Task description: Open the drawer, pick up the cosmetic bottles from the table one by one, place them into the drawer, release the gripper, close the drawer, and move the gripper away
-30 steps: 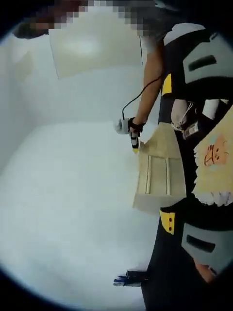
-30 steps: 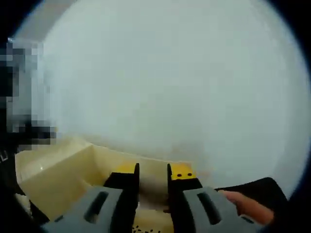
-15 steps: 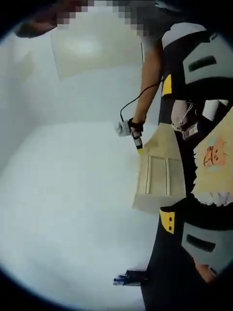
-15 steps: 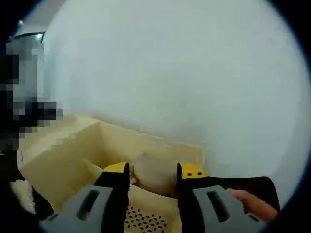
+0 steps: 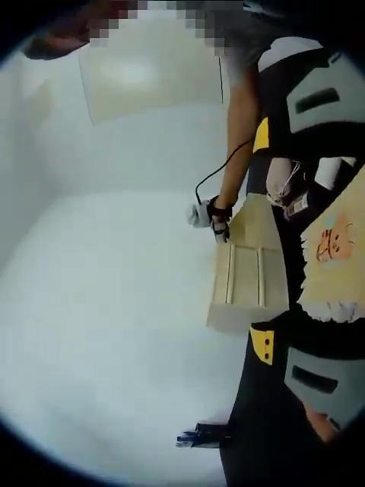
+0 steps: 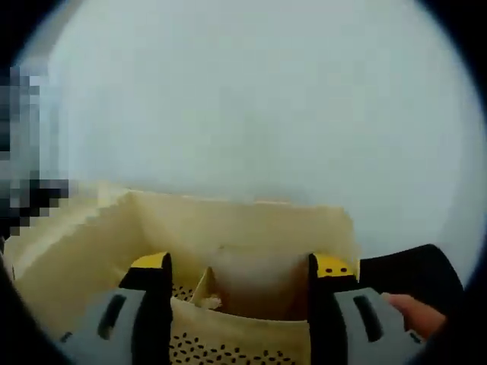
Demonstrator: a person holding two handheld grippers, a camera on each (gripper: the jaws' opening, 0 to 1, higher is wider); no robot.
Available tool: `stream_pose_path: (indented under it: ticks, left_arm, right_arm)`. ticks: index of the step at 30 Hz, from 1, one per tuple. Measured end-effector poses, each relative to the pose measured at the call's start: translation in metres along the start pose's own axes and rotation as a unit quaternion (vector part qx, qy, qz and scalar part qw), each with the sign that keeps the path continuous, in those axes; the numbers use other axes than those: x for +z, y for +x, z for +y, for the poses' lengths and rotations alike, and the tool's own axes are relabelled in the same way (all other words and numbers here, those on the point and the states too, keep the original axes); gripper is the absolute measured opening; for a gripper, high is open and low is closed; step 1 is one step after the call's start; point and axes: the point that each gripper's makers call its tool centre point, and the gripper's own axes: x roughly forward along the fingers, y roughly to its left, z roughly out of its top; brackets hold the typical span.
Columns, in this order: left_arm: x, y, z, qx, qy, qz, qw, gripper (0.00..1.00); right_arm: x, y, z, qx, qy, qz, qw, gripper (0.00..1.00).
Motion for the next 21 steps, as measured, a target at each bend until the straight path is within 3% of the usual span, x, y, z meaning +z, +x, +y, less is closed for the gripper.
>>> stream_pose_path:
  ticks: [3,7,11,14,18,21]
  left_arm:
    - [0.000,0.001,0.002,0.004,0.000,0.002,1.0000,0.84]
    - [-0.005,-0.002,-0.006,0.004,0.003,0.005,1.0000,0.84]
    - [-0.004,-0.003,-0.008,0.004,0.000,0.003,1.0000,0.83]
    - [-0.005,-0.002,-0.007,0.004,0.000,0.005,1.0000,0.83]
    - [-0.005,-0.002,-0.005,0.004,0.000,0.007,1.0000,0.83]
    - [-0.005,-0.003,-0.005,0.001,-0.001,0.008,1.0000,0.83]
  right_arm:
    - [-0.004,0.004,-0.008,-0.030,-0.028,0.020,0.9990,0.58]
    - [0.002,-0.007,-0.013,-0.024,0.002,0.001,0.9997,0.54]
    - [0.001,-0.015,-0.011,-0.019,-0.013,-0.009,0.9997,0.57]
    - [0.004,-0.017,-0.002,-0.004,0.003,-0.013,0.9999,0.60]
    - [0.010,-0.020,-0.004,-0.027,-0.021,-0.016,0.9993,0.62]
    - [0.009,-0.019,-0.003,-0.013,0.017,-0.015,0.9997,0.62]
